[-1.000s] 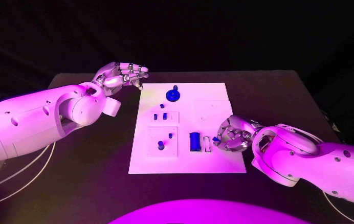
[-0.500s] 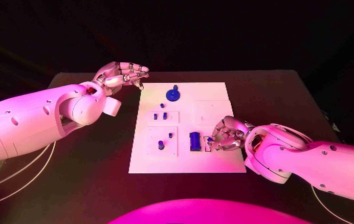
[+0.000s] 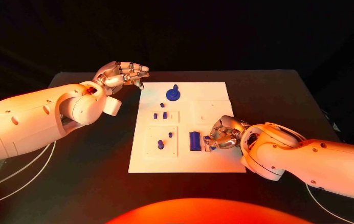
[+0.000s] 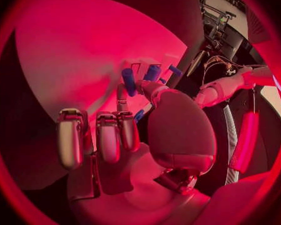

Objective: Assemble the parts on the task board

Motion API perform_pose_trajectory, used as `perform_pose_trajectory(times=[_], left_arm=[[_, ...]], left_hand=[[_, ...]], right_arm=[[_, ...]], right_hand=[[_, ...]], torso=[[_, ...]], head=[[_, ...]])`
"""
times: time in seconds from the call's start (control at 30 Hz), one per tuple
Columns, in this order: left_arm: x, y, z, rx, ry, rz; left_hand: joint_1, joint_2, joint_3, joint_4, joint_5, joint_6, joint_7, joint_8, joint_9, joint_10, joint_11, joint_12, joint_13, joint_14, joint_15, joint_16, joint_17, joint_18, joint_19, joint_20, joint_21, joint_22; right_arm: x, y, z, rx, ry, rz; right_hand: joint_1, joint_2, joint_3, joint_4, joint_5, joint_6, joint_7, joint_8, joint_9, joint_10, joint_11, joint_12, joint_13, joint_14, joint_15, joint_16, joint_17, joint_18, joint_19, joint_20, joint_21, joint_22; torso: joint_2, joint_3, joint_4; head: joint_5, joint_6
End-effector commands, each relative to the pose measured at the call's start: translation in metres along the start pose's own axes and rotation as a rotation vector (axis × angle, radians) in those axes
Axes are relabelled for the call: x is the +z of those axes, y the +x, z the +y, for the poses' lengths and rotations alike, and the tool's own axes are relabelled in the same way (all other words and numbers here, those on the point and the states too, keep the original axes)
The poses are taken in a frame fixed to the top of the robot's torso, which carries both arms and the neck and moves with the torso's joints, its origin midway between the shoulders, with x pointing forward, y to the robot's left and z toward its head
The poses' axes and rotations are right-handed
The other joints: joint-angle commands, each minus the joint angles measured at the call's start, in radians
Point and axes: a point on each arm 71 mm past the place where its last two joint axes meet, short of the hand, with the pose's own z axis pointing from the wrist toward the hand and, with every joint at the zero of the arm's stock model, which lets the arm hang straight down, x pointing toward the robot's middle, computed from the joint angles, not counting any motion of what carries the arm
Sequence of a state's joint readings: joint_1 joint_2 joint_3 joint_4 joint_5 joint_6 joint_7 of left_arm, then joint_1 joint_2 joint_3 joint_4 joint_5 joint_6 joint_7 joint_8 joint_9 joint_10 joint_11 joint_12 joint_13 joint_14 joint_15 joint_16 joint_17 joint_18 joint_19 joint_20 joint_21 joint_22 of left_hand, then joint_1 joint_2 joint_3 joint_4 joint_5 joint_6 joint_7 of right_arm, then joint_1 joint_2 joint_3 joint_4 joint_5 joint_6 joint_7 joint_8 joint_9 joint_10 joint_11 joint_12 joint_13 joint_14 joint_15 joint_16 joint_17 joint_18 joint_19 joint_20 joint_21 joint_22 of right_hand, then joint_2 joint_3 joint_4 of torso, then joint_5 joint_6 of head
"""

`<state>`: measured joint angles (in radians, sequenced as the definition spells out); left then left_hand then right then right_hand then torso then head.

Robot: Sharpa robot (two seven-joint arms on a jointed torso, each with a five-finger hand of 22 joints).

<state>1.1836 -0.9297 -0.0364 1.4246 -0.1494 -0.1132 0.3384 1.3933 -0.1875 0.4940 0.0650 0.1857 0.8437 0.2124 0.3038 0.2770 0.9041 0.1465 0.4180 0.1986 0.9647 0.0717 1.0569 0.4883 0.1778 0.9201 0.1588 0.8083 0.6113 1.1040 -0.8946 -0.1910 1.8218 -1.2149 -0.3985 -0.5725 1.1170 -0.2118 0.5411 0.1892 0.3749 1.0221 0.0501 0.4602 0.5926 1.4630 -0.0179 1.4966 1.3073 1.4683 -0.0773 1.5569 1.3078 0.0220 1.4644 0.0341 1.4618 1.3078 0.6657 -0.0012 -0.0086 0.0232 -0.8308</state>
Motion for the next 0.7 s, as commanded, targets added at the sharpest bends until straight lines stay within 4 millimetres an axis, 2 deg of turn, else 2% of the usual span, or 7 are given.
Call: perform_pose_trajectory(times=[0.03,0.47,0.7], left_arm=[[0.0003,0.0025,-0.001,-0.007,0.005,0.019],[0.0001,0.0024,-0.0009,-0.008,0.003,0.02],[0.0002,0.0021,-0.0008,-0.007,0.003,0.019]], left_hand=[[0.008,0.003,0.001,0.001,0.005,-0.006,-0.001,0.006,0.0,-0.004,0.0,0.006,-0.001,-0.007,0.001,0.001,-0.001,0.006,0.0,0.005,-0.006,0.0],[0.006,0.003,0.001,0.002,0.005,-0.007,0.0,0.006,-0.001,-0.004,0.001,0.007,-0.001,-0.008,0.001,0.001,-0.001,0.005,-0.001,0.006,-0.006,0.0],[0.006,0.003,0.001,0.002,0.005,-0.007,0.0,0.006,-0.001,-0.004,0.001,0.007,-0.001,-0.008,0.001,0.001,-0.001,0.005,-0.001,0.006,-0.006,0.0]], right_arm=[[0.0005,0.0033,0.0019,-0.027,-0.002,0.02],[0.001,0.0074,0.0058,-0.076,-0.01,0.038],[0.0001,0.0082,0.0071,-0.077,-0.017,0.038]], right_hand=[[-0.012,0.0,-0.001,0.01,-0.007,0.007,-0.001,0.001,0.0,0.081,-0.005,0.005,0.23,0.096,-0.005,-0.001,0.23,-0.001,0.074,-0.007,-0.004,0.235],[-0.049,0.004,-0.014,0.027,-0.029,0.025,-0.007,0.008,0.005,0.088,-0.01,0.02,0.238,0.098,-0.009,0.004,0.241,-0.005,0.08,-0.009,0.017,0.24],[-0.054,0.004,-0.016,0.028,-0.036,0.027,-0.008,0.009,0.006,0.088,-0.011,0.022,0.239,0.098,-0.01,0.005,0.242,-0.004,0.08,-0.01,0.015,0.24]], torso=[[0.0,-0.0002,-0.0001],[0.0,0.0009,-0.0001],[-0.001,0.0001,-0.0009]], head=[[0.001,-0.001],[0.003,-0.004],[0.004,-0.005]])
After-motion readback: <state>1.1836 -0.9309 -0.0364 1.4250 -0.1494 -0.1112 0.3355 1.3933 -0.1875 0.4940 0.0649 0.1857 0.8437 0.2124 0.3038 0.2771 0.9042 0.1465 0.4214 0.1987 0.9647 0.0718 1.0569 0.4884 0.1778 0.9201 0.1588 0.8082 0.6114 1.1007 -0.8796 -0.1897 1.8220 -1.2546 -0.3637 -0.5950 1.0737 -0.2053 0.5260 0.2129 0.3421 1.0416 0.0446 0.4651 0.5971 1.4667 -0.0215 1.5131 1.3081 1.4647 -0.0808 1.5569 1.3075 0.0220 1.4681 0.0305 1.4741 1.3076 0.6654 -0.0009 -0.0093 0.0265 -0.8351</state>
